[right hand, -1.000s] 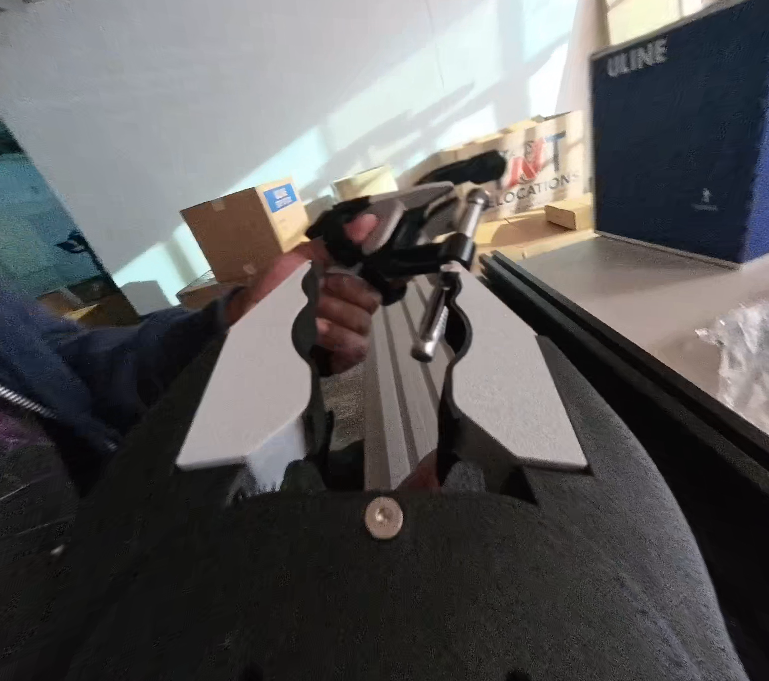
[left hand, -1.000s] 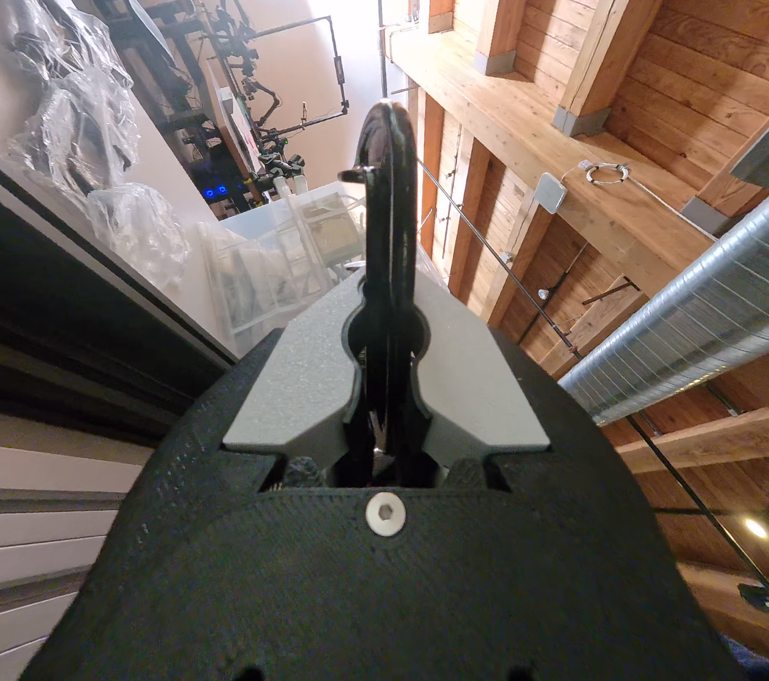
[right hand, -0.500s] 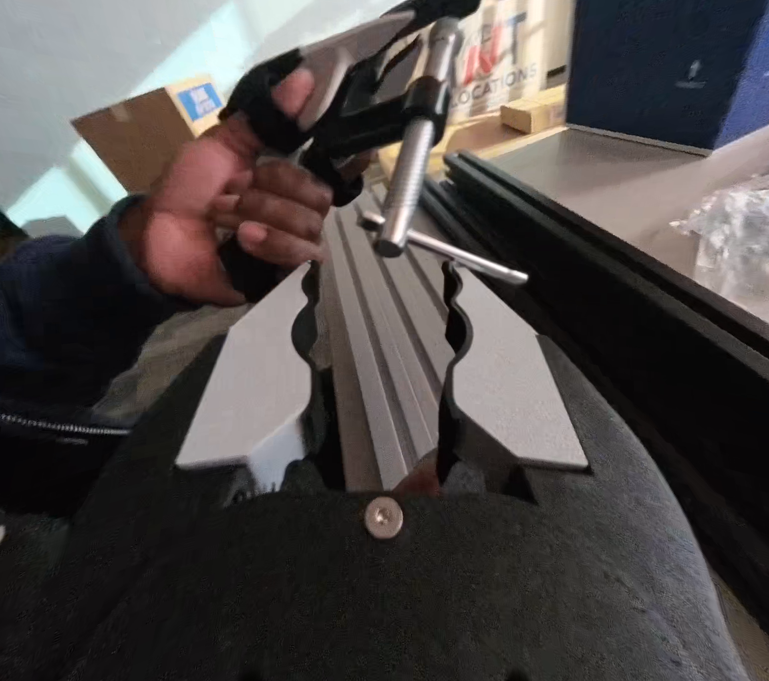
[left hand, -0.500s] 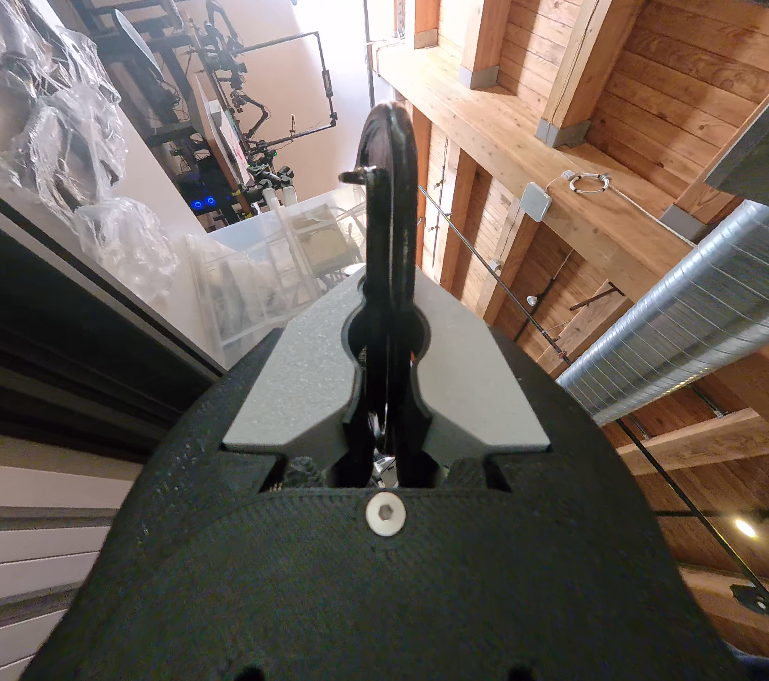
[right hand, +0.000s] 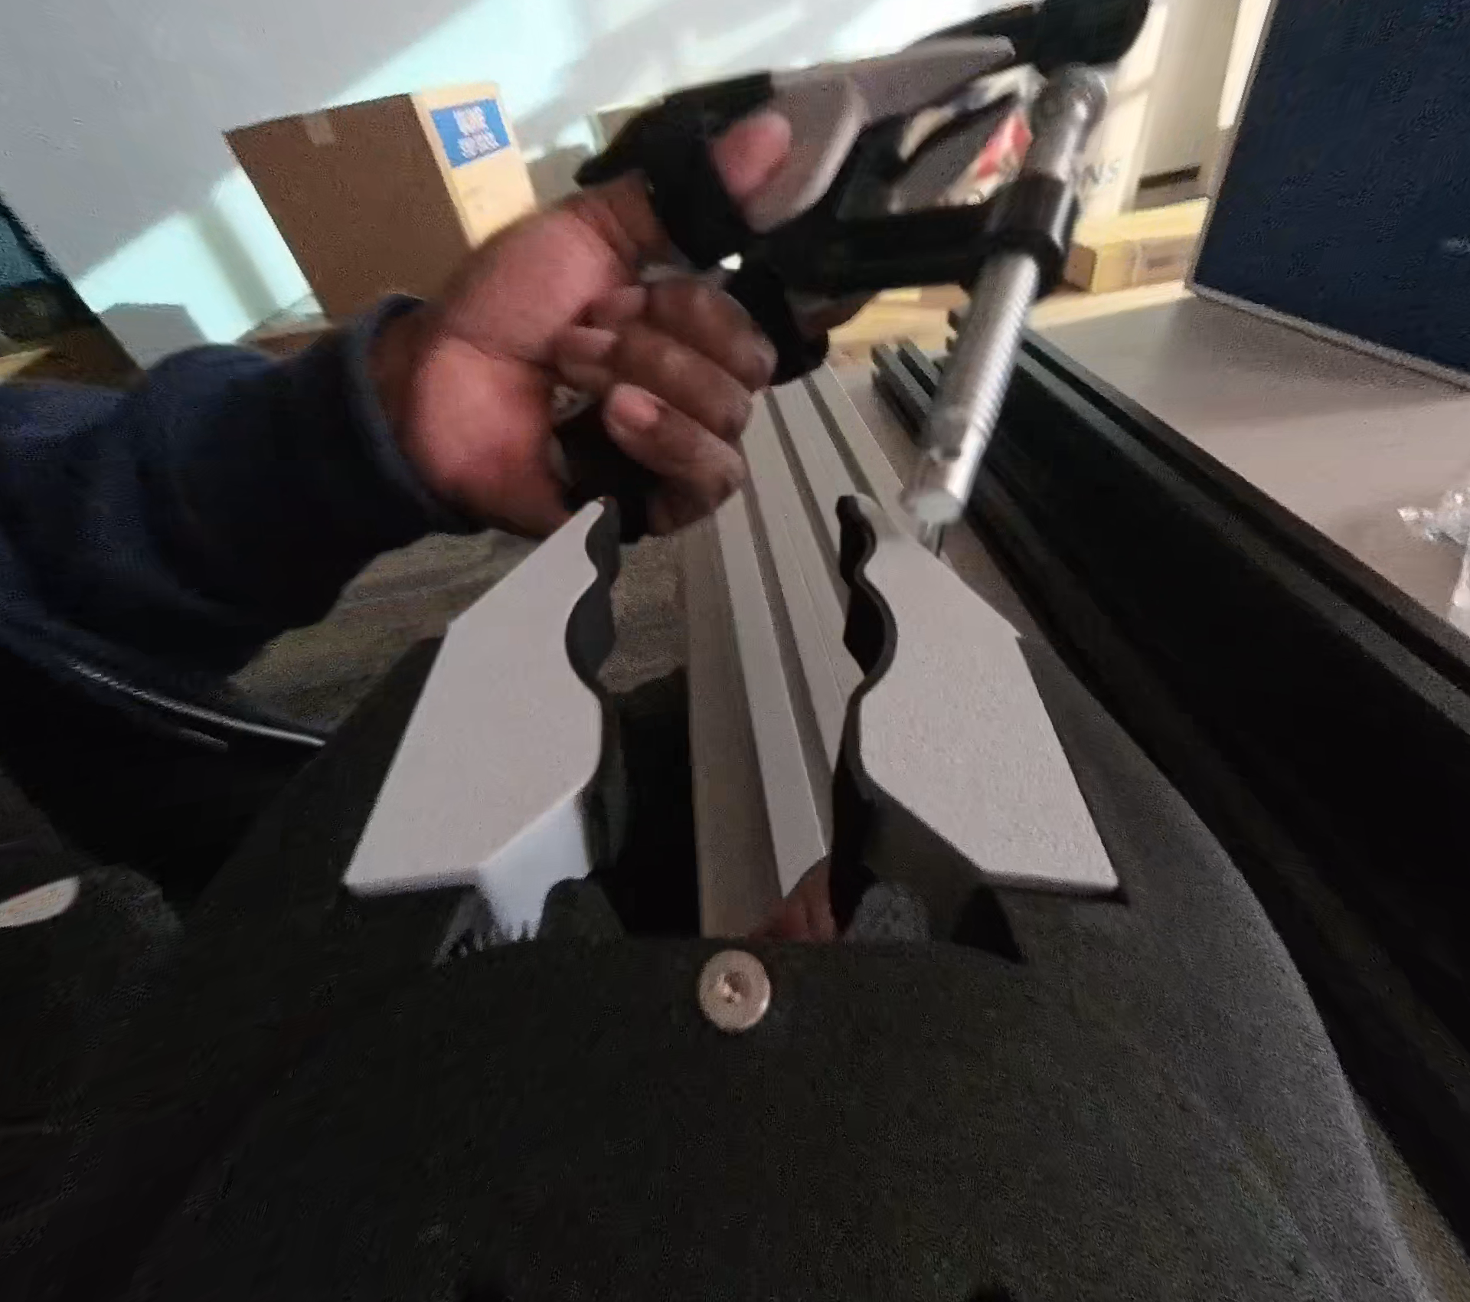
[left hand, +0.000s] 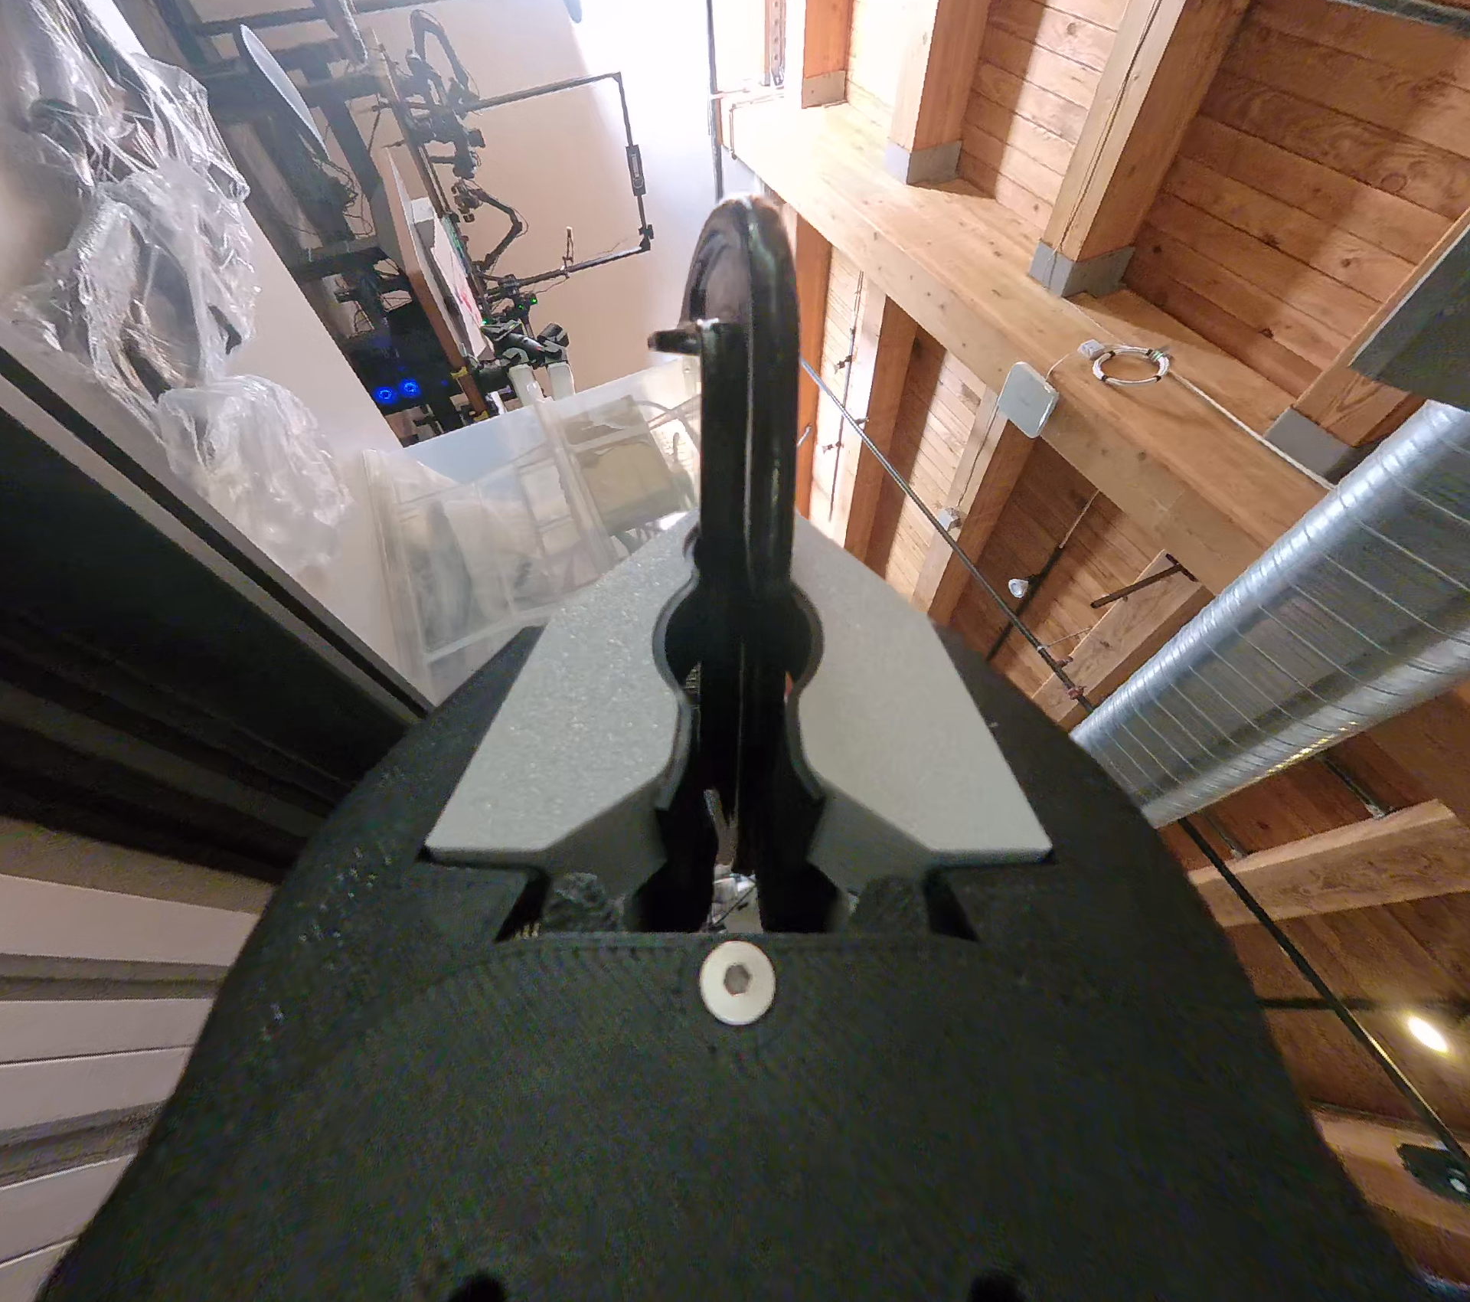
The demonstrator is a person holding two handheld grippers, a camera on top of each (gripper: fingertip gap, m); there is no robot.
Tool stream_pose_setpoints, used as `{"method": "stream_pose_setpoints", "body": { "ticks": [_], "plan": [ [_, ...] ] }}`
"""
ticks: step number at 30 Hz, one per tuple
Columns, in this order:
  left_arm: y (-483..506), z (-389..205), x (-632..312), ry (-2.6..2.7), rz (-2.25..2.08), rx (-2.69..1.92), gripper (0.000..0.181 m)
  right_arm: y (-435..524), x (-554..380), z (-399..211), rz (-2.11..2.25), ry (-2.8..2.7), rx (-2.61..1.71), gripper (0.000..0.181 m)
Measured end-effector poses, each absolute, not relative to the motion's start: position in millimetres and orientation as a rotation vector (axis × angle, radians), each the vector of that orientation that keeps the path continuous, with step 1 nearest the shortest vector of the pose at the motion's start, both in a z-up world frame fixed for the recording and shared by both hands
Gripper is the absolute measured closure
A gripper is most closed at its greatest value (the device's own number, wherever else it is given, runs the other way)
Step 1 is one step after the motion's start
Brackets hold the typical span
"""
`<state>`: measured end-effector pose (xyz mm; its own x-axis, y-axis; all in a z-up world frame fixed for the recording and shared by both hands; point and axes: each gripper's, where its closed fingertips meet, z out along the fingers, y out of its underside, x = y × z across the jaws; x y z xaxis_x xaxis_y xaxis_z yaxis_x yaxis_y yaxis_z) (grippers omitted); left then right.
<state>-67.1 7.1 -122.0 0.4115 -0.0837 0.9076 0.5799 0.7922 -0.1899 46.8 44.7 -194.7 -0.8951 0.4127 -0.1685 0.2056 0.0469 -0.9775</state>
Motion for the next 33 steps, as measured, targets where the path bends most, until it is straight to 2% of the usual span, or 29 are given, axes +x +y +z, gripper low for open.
{"method": "stream_pose_setpoints", "body": {
  "ticks": [2, 5, 10, 14, 18, 22, 26, 30, 33],
  "plan": [
    [6, -119, -66, -1.062, -0.445, -0.527, 0.165, 56, 30, -200, 1.923, -2.096, -0.766, 0.123],
    [5, -118, -67, -1.060, -0.430, -0.536, 0.165, 74, 20, -172, 2.073, -1.909, -0.839, 0.121],
    [4, -122, -68, -1.074, -0.427, -0.529, 0.165, 73, 51, -128, 2.284, -1.801, -0.596, 0.121],
    [7, -122, -67, -1.074, -0.424, -0.538, 0.165, 46, 63, -167, 2.086, -2.057, -0.542, 0.125],
    [7, -118, -66, -1.059, -0.429, -0.535, 0.165, 53, 36, -201, 1.856, -2.087, -0.721, 0.125],
    [4, -117, -66, -1.058, -0.420, -0.533, 0.165, 80, 19, -168, 2.063, -1.855, -0.870, 0.123],
    [2, -121, -68, -1.074, -0.415, -0.529, 0.165, 75, 46, -134, 2.248, -1.805, -0.663, 0.122],
    [3, -121, -68, -1.074, -0.414, -0.529, 0.165, 47, 67, -156, 2.148, -2.002, -0.528, 0.124],
    [1, -119, -67, -1.067, -0.413, -0.524, 0.165, 38, 62, -185, 2.012, -2.121, -0.587, 0.124]
  ]
}}
